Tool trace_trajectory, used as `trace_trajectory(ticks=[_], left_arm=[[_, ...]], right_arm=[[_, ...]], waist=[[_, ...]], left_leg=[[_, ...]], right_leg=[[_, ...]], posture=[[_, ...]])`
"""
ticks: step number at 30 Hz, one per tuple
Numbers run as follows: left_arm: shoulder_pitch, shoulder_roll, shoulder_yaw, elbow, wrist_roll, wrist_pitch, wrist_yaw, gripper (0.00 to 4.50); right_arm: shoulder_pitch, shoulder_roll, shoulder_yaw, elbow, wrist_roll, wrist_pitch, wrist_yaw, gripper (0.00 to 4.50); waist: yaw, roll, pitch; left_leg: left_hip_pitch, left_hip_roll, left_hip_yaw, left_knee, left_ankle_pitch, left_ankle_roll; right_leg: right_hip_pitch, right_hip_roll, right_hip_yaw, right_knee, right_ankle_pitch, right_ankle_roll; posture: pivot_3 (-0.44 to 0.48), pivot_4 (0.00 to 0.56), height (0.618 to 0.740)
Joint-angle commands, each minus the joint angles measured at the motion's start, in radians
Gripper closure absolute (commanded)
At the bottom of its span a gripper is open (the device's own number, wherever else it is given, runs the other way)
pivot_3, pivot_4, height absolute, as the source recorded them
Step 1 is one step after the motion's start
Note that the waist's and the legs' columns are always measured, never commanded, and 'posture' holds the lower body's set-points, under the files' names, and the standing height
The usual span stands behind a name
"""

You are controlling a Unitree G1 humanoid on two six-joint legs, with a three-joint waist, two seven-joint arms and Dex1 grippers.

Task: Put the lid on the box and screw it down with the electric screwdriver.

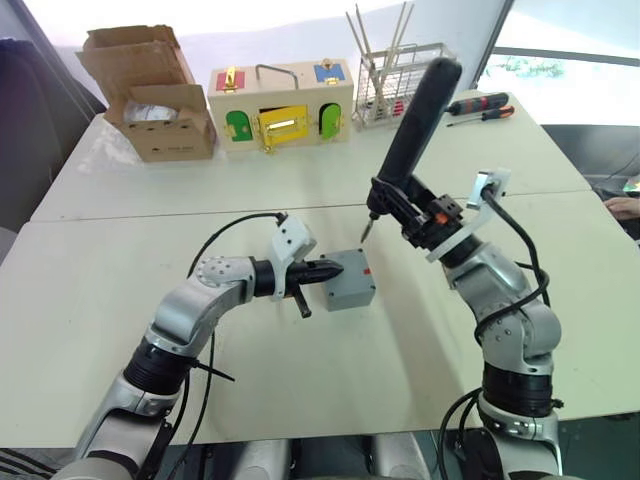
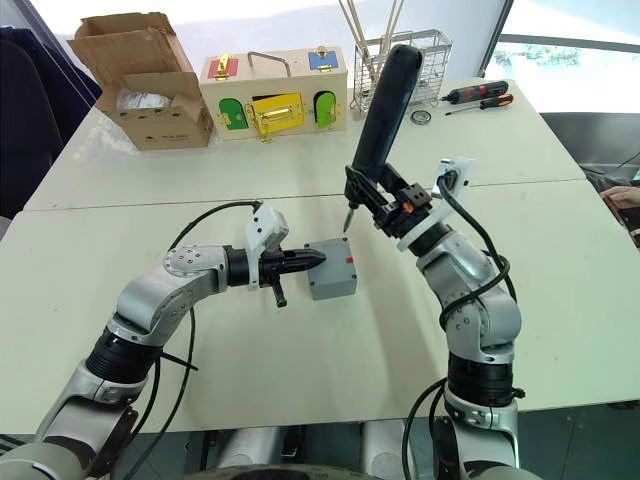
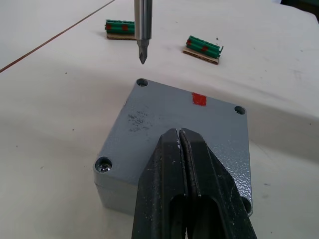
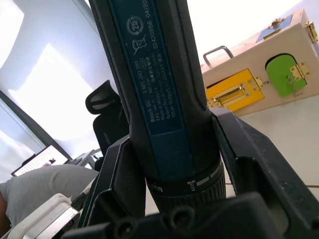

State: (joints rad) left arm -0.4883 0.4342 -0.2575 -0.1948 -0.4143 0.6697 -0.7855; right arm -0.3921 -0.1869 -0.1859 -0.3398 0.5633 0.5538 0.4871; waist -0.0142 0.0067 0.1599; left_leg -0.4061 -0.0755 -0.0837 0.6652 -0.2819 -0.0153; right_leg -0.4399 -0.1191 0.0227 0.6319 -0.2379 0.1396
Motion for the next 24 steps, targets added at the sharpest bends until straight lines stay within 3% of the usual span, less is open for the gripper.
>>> trace_trajectory(ticks=[1,18,24], left_arm=[[-0.011,0.004,0.001,-0.013,0.014,-0.008,-0.009,4.5],[-0.005,0.012,0.003,-0.045,0.023,0.008,-0.011,4.5],[-0.005,0.004,-0.012,-0.044,0.033,0.012,-0.01,4.5]], right_arm=[[-0.011,-0.008,0.002,-0.019,0.023,-0.04,0.008,2.73],[0.017,-0.024,0.051,0.059,-0.028,-0.119,0.017,2.73],[0.054,-0.104,0.184,0.028,-0.059,-0.082,0.118,2.73]], waist=[[0.0,0.0,0.0],[0.0,0.0,0.0],[-0.001,0.0,0.0]], left_leg=[[0.0,0.0,0.0,0.0,0.0,0.0],[0.0,0.0,0.0,0.0,0.0,0.0],[0.0,0.0,0.0,0.0,0.0,0.0]], right_leg=[[0.0,0.0,0.0,0.0,0.0,0.0],[0.0,0.0,0.0,0.0,0.0,0.0],[0.0,0.0,0.0,0.0,0.0,0.0]], posture=[[0.0,0.15,0.734],[0.0,0.15,0.734],[0.0,0.15,0.734]])
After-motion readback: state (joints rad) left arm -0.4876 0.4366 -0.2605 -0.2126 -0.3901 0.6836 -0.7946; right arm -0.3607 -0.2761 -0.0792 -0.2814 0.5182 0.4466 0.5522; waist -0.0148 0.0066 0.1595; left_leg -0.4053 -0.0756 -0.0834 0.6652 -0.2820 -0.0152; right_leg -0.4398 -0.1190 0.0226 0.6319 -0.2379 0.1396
